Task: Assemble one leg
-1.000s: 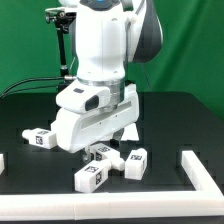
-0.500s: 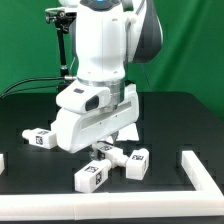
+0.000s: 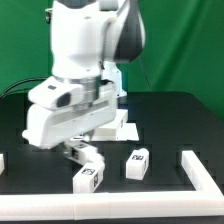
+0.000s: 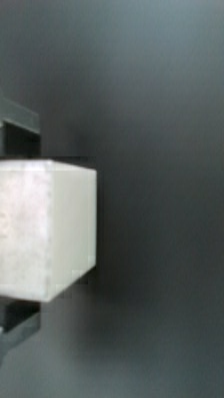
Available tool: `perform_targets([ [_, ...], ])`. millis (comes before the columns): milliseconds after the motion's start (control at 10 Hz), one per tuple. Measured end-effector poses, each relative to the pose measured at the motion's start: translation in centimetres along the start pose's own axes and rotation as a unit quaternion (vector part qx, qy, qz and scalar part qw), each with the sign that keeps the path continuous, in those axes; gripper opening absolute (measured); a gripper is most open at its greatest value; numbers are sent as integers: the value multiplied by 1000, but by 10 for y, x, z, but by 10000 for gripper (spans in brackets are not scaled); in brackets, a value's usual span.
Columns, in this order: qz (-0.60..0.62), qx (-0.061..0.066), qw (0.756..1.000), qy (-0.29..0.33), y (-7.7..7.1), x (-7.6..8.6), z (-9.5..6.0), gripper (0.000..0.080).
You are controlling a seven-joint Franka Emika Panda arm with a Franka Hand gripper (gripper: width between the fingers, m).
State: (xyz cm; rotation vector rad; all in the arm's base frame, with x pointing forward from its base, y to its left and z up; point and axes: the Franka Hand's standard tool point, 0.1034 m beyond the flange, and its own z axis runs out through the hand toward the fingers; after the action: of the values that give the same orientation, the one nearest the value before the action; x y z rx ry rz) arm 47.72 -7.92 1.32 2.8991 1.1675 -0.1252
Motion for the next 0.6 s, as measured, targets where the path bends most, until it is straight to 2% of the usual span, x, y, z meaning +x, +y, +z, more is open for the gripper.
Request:
perform_targets([
  [100, 1, -4, 1000, -3, 11, -9, 0, 284],
  [300, 3, -5, 1000, -8, 23, -24, 6, 284],
  [600, -11, -5, 1000, -7, 28, -29, 6, 284],
])
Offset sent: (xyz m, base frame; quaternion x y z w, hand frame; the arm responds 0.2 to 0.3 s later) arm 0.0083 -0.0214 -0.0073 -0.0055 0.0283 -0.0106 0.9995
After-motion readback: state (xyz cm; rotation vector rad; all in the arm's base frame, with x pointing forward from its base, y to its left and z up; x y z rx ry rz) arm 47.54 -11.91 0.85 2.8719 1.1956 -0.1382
